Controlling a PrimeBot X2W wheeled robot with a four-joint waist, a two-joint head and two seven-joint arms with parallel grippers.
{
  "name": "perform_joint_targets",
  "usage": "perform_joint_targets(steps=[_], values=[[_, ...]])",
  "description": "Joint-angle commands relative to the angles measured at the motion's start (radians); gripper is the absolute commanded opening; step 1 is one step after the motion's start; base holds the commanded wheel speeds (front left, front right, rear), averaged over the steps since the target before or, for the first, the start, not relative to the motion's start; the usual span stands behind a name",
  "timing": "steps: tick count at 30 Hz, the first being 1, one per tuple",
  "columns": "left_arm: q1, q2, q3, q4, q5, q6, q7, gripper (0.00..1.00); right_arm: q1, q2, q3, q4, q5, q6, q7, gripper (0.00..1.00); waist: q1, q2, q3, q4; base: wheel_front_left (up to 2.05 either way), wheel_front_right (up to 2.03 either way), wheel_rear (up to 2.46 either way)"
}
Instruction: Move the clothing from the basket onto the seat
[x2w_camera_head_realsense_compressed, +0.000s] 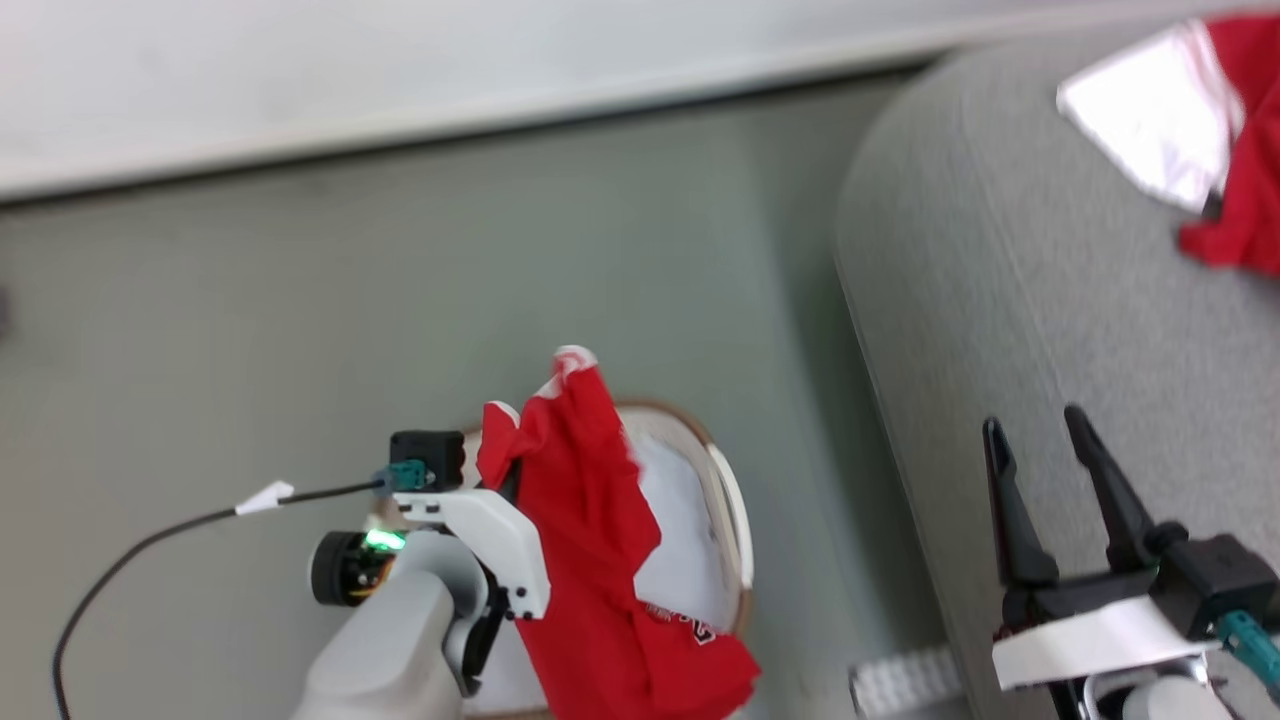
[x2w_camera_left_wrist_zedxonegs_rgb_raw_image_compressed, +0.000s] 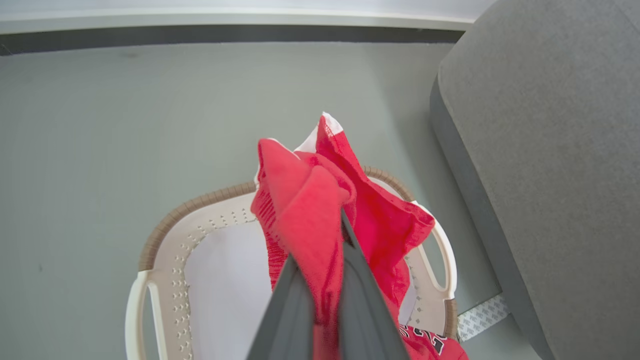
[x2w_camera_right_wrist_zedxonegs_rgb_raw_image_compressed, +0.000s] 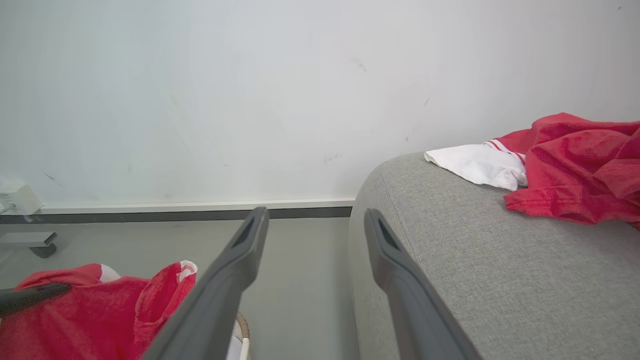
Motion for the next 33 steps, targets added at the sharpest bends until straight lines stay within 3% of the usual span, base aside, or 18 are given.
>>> perform_joint_targets(steps=[1,7,13,23,33], values=[[0.026,0.001,-0.006,-0.020,-0.010,0.003,-0.008,0.00,0.028,-0.002,-0.008,0.001,-0.004,-0.002,0.004,1.00,0.0002,0.0000,-0.156,0.084,0.00,0.00,0.00],[0.071,0.003,-0.007,-0.144,-0.031,0.040,-0.002,0.00,0.112,-0.002,-0.021,-0.016,-0.010,-0.002,0.033,1.00,0.0002,0.0000,-0.284,0.118,0.00,0.00,0.00],[0.104,0.043,0.004,-0.301,-0.039,0.078,0.032,0.00,0.177,-0.001,-0.041,-0.043,-0.017,-0.002,0.058,1.00,0.0002,0.0000,-0.359,0.130,0.00,0.00,0.00],[0.171,0.195,0.030,-0.728,-0.014,0.183,0.187,0.00,0.260,-0.001,-0.047,-0.091,-0.015,-0.002,0.089,1.00,0.0002,0.0000,-0.438,0.122,0.00,0.00,0.00],[0.230,0.268,0.042,-0.944,-0.007,0.242,0.281,0.00,0.299,-0.001,-0.046,-0.110,-0.008,-0.002,0.089,1.00,0.0002,0.0000,-0.458,0.111,0.00,0.00,0.00]])
